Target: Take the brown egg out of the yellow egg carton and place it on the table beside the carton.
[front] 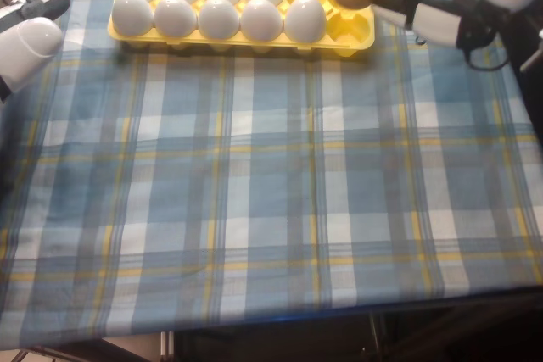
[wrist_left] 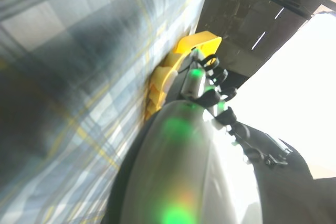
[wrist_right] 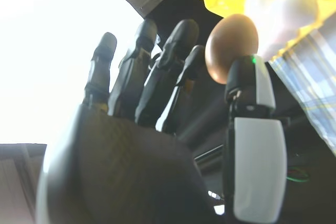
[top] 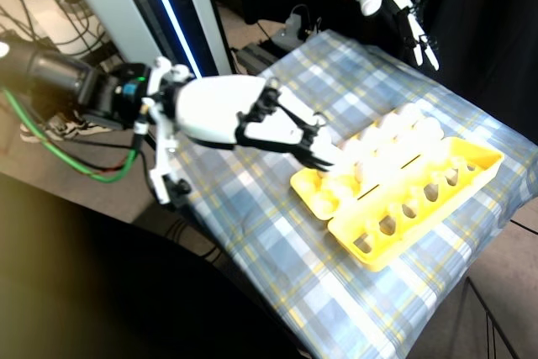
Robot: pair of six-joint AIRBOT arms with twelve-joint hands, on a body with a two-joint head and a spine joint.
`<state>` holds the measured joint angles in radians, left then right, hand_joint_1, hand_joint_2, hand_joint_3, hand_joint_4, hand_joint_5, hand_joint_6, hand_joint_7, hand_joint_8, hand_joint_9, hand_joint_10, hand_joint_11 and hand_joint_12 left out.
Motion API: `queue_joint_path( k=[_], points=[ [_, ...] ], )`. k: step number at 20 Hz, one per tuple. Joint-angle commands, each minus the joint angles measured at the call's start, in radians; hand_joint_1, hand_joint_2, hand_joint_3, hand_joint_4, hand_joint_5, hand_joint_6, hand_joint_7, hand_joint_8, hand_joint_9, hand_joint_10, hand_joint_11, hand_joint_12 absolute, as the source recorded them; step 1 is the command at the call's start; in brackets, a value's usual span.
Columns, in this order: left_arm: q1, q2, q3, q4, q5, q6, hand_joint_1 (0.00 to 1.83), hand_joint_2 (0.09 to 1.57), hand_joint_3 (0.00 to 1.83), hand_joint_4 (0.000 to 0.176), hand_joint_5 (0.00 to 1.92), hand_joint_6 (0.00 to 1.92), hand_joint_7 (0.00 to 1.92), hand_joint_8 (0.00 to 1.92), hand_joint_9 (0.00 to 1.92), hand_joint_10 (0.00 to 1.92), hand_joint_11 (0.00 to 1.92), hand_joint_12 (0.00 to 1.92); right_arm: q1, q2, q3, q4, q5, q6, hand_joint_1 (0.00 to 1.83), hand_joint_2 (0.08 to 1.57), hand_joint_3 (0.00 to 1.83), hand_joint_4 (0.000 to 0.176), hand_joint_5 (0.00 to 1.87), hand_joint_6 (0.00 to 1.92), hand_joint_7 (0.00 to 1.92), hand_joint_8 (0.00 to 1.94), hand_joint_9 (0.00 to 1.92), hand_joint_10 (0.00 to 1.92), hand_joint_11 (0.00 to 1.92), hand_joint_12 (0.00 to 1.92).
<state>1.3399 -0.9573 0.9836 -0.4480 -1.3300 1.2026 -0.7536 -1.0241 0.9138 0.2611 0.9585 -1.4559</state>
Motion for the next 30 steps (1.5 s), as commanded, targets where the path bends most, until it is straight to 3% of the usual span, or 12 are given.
queue_joint_path(
  k=[1,2,3,6,10,13,16,17,18,21,25,30],
  points=[
    [-0.008,0.006,-0.001,0.006,-0.122,-0.003,0.00,1.03,0.00,0.013,0.28,0.00,0.05,0.00,0.00,0.00,0.00,0.00,-0.001,0.002,-0.007,-0.046,0.149,0.022,1.01,1.13,0.00,0.148,0.94,1.03,1.05,0.00,0.59,0.00,0.00,0.15],
    [-0.008,0.006,0.000,0.006,-0.121,-0.003,0.00,1.04,0.01,0.000,0.30,0.01,0.06,0.01,0.00,0.00,0.00,0.00,-0.011,0.002,-0.008,-0.059,0.159,0.060,1.00,1.13,0.00,0.170,0.93,1.05,1.04,0.00,0.59,0.00,0.00,0.12],
    [-0.009,0.007,0.000,0.006,-0.121,-0.003,0.00,1.03,0.00,0.000,0.30,0.01,0.06,0.01,0.00,0.00,0.00,0.00,-0.021,0.000,-0.008,-0.068,0.169,0.096,1.00,1.13,0.00,0.175,0.93,1.05,1.04,0.00,0.58,0.00,0.00,0.08],
    [-0.011,0.006,-0.001,0.006,-0.125,-0.003,0.00,1.02,0.00,0.011,0.28,0.00,0.05,0.00,0.00,0.00,0.00,0.00,-0.046,-0.011,-0.024,-0.080,0.180,0.103,1.01,1.11,0.00,0.176,0.98,0.98,1.09,0.00,0.60,0.00,0.03,0.10],
    [-0.011,0.006,-0.002,0.008,-0.122,-0.003,0.00,1.03,0.00,0.004,0.25,0.00,0.06,0.00,0.00,0.00,0.00,0.00,-0.091,-0.027,-0.023,-0.057,0.178,0.103,0.99,1.13,0.00,0.176,0.93,1.05,1.11,0.00,0.60,0.00,0.02,0.11],
    [-0.011,0.004,-0.004,0.007,-0.123,-0.003,0.00,1.02,0.00,0.019,0.24,0.00,0.06,0.00,0.00,0.00,0.00,0.00,-0.114,-0.039,-0.021,-0.037,0.178,0.103,0.98,1.14,0.00,0.176,0.91,1.09,1.09,0.00,0.62,0.01,0.05,0.13],
    [-0.011,0.003,-0.005,0.007,-0.124,-0.003,0.00,1.02,0.00,0.010,0.24,0.00,0.06,0.00,0.00,0.00,0.00,0.00,-0.125,-0.045,-0.017,-0.030,0.176,0.103,0.96,1.17,0.00,0.176,0.86,1.16,1.03,0.00,0.59,0.00,0.04,0.13],
    [-0.011,0.002,-0.005,0.007,-0.124,-0.003,0.00,1.02,0.00,0.016,0.24,0.00,0.07,0.01,0.00,0.00,0.00,0.00,-0.128,-0.045,-0.016,-0.027,0.175,0.103,0.83,1.11,0.00,0.051,0.81,0.45,1.00,0.00,0.57,0.01,0.04,0.14],
    [-0.011,0.002,-0.005,0.007,-0.124,-0.003,0.00,1.02,0.00,0.013,0.24,0.00,0.06,0.00,0.00,0.00,0.00,0.00,-0.128,-0.045,-0.016,-0.026,0.175,0.103,0.78,1.10,0.00,0.028,0.83,0.15,0.95,0.00,0.55,0.00,0.03,0.15],
    [-0.010,0.000,-0.006,0.006,-0.125,-0.003,0.00,1.01,0.00,0.037,0.22,0.00,0.07,0.00,0.00,0.00,0.00,0.00,-0.129,-0.045,-0.014,-0.022,0.175,0.103,0.76,1.09,0.00,0.003,0.84,0.01,0.91,0.00,0.52,0.00,0.02,0.15],
    [-0.009,0.000,-0.006,0.005,-0.126,-0.003,0.00,1.01,0.00,0.029,0.23,0.00,0.06,0.00,0.00,0.00,0.00,0.00,-0.129,-0.045,-0.012,-0.015,0.179,0.103,0.74,1.08,0.00,0.003,0.82,0.00,0.89,0.00,0.52,0.00,0.03,0.16],
    [-0.008,0.001,-0.005,0.005,-0.125,-0.003,0.00,1.01,0.00,0.036,0.23,0.00,0.07,0.00,0.00,0.00,0.00,0.00,-0.129,-0.030,-0.020,-0.006,0.240,0.103,0.69,1.12,0.01,0.000,0.78,0.00,0.84,0.00,0.47,0.00,0.03,0.18]
  ],
)
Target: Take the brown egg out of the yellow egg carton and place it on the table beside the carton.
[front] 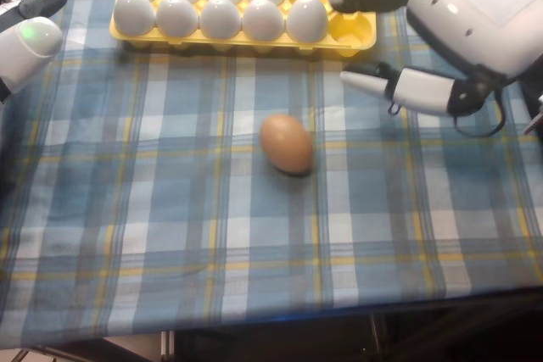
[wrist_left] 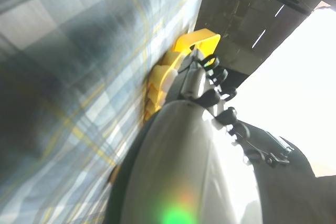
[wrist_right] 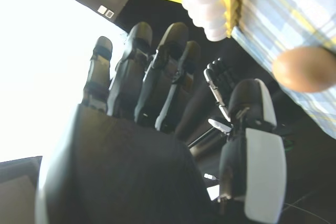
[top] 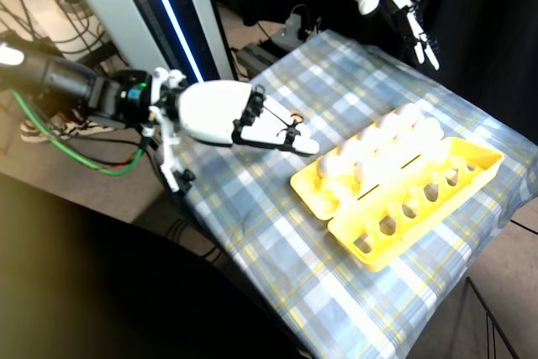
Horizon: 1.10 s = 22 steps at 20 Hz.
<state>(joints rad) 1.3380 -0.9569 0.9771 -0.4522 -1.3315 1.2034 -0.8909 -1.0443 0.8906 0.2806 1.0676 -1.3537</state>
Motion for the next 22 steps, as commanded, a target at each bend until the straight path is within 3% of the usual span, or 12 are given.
queue_joint_path(
  k=[1,3,4,5,7,8,11,13,15,18,20,22],
  points=[
    [-0.006,0.001,0.003,0.009,-0.123,-0.004,0.00,1.01,0.00,0.026,0.23,0.01,0.07,0.00,0.00,0.00,0.00,0.00,0.009,0.012,-0.004,-0.033,0.152,0.000,0.52,1.15,0.02,0.000,0.65,0.00,0.68,0.00,0.43,0.00,0.02,0.18],
    [-0.006,0.001,0.003,0.007,-0.122,-0.004,0.00,1.01,0.00,0.024,0.23,0.00,0.06,0.00,0.00,0.00,0.00,0.00,0.009,0.046,-0.012,-0.032,0.195,0.000,0.19,1.15,0.01,0.000,0.37,0.00,0.39,0.00,0.29,0.00,0.01,0.20],
    [-0.006,-0.001,0.002,0.003,-0.123,-0.004,0.00,1.01,0.00,0.022,0.23,0.00,0.06,0.00,0.00,0.00,0.00,0.00,0.009,0.068,-0.017,-0.024,0.226,0.000,0.08,1.13,0.00,0.004,0.28,0.00,0.30,0.00,0.24,0.00,0.00,0.35],
    [-0.005,-0.002,0.001,0.002,-0.124,-0.004,0.00,1.02,0.00,0.022,0.23,0.00,0.06,0.00,0.00,0.00,0.00,0.00,0.004,0.077,-0.023,-0.013,0.246,0.000,0.02,1.08,0.01,0.010,0.24,0.00,0.24,0.00,0.20,0.00,0.00,0.54],
    [0.001,-0.003,-0.002,-0.001,-0.132,-0.004,0.00,1.02,0.00,0.023,0.24,0.01,0.06,0.00,0.00,0.00,0.00,0.00,-0.020,0.099,-0.040,0.002,0.299,0.000,0.00,1.03,0.00,0.013,0.22,0.00,0.21,0.00,0.16,0.00,0.00,0.59],
    [0.002,-0.003,-0.003,-0.003,-0.133,-0.004,0.00,1.01,0.00,0.027,0.25,0.01,0.06,0.00,0.00,0.00,0.00,0.00,-0.031,0.105,-0.047,0.005,0.314,0.000,0.00,1.02,0.00,0.009,0.23,0.00,0.21,0.00,0.16,0.00,0.00,0.57],
    [0.003,-0.002,-0.010,-0.004,-0.143,-0.004,0.00,1.00,0.00,0.030,0.25,0.01,0.07,0.00,0.00,0.00,0.00,0.00,-0.121,0.135,-0.090,0.051,0.399,-0.003,0.00,1.01,0.00,0.053,0.21,0.00,0.20,0.00,0.12,0.00,0.00,0.41],
    [0.003,-0.003,-0.012,-0.006,-0.147,-0.004,0.00,1.00,0.00,0.035,0.23,0.00,0.07,0.00,0.00,0.00,0.00,0.00,-0.194,0.156,-0.135,0.101,0.473,-0.035,0.00,1.01,0.00,0.049,0.22,0.00,0.20,0.00,0.12,0.00,0.00,0.41],
    [0.008,-0.006,-0.015,-0.013,-0.157,-0.004,0.00,1.01,0.00,0.035,0.24,0.00,0.07,0.00,0.00,0.00,0.00,0.00,-0.260,0.171,-0.176,0.154,0.556,-0.062,0.00,1.02,0.00,0.025,0.22,0.00,0.19,0.00,0.12,0.00,0.00,0.49],
    [0.010,-0.012,-0.024,-0.018,-0.153,-0.004,0.00,1.02,0.00,0.050,0.23,0.00,0.07,0.00,0.00,0.00,0.00,0.00,-0.336,0.192,-0.231,0.193,0.683,-0.059,0.00,1.03,0.00,0.022,0.20,0.01,0.17,0.00,0.07,0.02,0.00,0.04],
    [0.011,-0.012,-0.021,-0.023,-0.165,-0.006,0.00,1.03,0.01,0.051,0.24,0.00,0.05,0.00,0.00,0.00,0.00,0.00,-0.354,0.187,-0.240,0.230,0.695,-0.068,0.00,1.02,0.00,0.022,0.22,0.01,0.17,0.00,0.07,0.01,0.00,0.00],
    [0.010,-0.017,-0.015,-0.017,-0.172,-0.006,0.00,1.03,0.01,0.042,0.25,0.01,0.03,0.00,0.00,0.00,0.00,0.00,-0.374,0.176,-0.229,0.243,0.695,-0.051,0.00,1.04,0.00,0.053,0.25,0.01,0.20,0.00,0.10,0.01,0.00,0.00]
  ],
)
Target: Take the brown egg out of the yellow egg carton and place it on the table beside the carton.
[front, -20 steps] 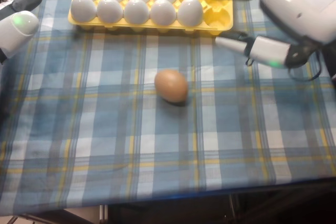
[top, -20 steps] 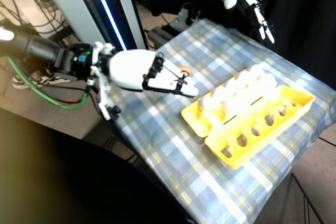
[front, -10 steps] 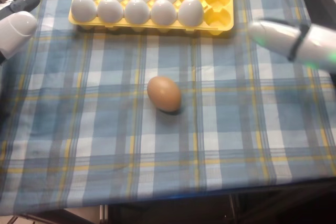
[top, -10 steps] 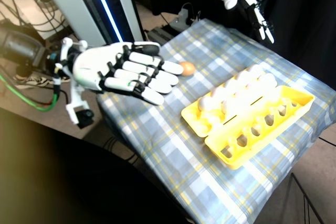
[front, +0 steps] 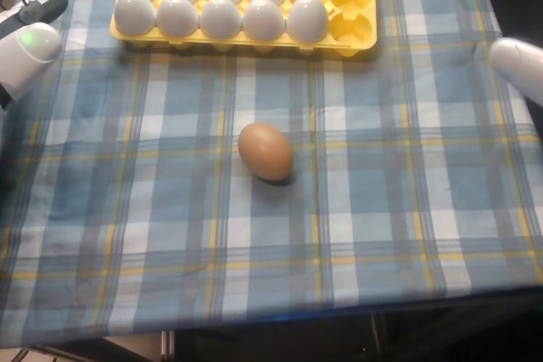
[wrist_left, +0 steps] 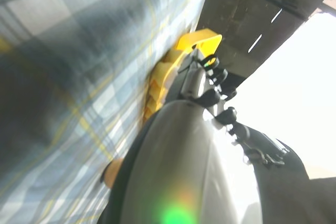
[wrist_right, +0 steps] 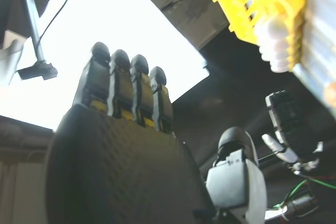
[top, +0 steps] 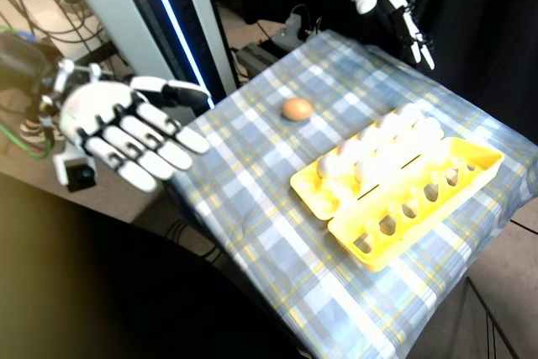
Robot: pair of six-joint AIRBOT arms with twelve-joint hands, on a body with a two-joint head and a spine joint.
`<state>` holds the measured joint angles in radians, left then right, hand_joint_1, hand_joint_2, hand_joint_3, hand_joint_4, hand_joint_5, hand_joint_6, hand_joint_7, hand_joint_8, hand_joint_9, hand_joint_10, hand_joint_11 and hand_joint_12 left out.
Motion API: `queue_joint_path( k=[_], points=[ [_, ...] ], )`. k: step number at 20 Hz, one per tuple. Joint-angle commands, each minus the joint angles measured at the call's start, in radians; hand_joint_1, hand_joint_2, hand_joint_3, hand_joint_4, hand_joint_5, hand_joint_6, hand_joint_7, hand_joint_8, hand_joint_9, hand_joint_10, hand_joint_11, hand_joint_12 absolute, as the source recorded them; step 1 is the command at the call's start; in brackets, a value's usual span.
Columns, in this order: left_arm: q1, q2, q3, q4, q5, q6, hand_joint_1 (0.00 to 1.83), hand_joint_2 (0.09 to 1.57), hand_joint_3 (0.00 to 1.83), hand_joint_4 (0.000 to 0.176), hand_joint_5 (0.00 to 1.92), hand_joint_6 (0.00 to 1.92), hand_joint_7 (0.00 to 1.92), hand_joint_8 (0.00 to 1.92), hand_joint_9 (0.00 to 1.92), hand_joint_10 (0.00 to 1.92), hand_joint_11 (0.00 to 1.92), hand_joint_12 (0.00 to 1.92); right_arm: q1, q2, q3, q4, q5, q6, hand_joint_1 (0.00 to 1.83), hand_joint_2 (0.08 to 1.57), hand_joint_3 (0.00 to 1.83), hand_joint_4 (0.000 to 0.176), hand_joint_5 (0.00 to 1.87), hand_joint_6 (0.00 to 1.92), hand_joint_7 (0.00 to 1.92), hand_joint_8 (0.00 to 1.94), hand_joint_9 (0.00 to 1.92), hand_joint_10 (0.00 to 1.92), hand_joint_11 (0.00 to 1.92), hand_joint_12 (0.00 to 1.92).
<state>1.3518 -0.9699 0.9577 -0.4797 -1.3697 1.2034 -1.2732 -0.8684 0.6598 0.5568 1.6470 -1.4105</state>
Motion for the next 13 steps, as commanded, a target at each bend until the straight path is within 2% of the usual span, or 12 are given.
queue_joint_path(
  k=[1,3,4,5,7,10,12,13],
  points=[
    [-0.004,-0.006,0.005,0.011,-0.145,-0.006,0.00,1.04,0.01,0.045,0.24,0.00,0.05,0.01,0.00,0.00,0.00,0.00,0.008,-0.002,0.002,-0.033,0.115,0.006,0.00,1.03,0.00,0.062,0.26,0.01,0.22,0.01,0.10,0.01,0.00,0.00],
    [-0.003,-0.018,0.005,-0.001,-0.164,-0.006,0.00,1.03,0.00,0.041,0.26,0.01,0.08,0.01,0.00,0.00,0.00,0.00,0.009,-0.007,0.003,-0.033,0.115,0.006,0.00,1.02,0.00,0.071,0.25,0.00,0.21,0.00,0.08,0.00,0.00,0.00],
    [-0.003,-0.026,0.008,-0.004,-0.165,-0.006,0.00,1.04,0.01,0.037,0.26,0.01,0.07,0.01,0.00,0.00,0.00,0.00,0.009,-0.008,0.004,-0.033,0.115,0.004,0.00,1.01,0.00,0.063,0.24,0.00,0.21,0.00,0.08,0.00,0.00,0.00],
    [-0.003,-0.030,0.010,-0.003,-0.163,-0.006,0.00,1.04,0.01,0.042,0.26,0.01,0.07,0.01,0.00,0.00,0.00,0.00,0.009,-0.008,0.005,-0.034,0.115,0.004,0.00,1.02,0.00,0.063,0.24,0.00,0.21,0.00,0.08,0.00,0.00,0.00],
    [-0.003,-0.034,0.013,0.001,-0.160,-0.006,0.00,1.04,0.00,0.042,0.27,0.01,0.08,0.01,0.00,0.00,0.00,0.00,0.009,-0.008,0.005,-0.034,0.115,0.004,0.00,1.01,0.00,0.089,0.23,0.00,0.19,0.00,0.06,0.00,0.00,0.00],
    [-0.003,-0.034,0.009,0.000,-0.150,-0.007,0.00,1.03,0.00,0.047,0.25,0.00,0.08,0.01,0.00,0.00,0.00,0.00,0.009,-0.005,0.004,-0.034,0.115,0.004,0.00,1.01,0.00,0.086,0.22,0.00,0.19,0.00,0.06,0.00,0.00,0.00],
    [-0.003,-0.032,0.005,0.000,-0.150,-0.007,0.00,1.03,0.00,0.060,0.24,0.00,0.06,0.00,0.00,0.00,0.00,0.00,0.009,-0.002,0.002,-0.036,0.115,0.004,0.00,1.02,0.00,0.085,0.22,0.00,0.20,0.00,0.07,0.01,0.00,0.00],
    [-0.003,-0.032,0.004,0.000,-0.151,-0.007,0.00,1.03,0.00,0.055,0.24,0.00,0.06,0.00,0.00,0.00,0.00,0.00,0.009,-0.002,0.002,-0.036,0.115,0.004,0.00,1.02,0.00,0.089,0.23,0.00,0.20,0.00,0.07,0.01,0.00,0.00]
  ],
)
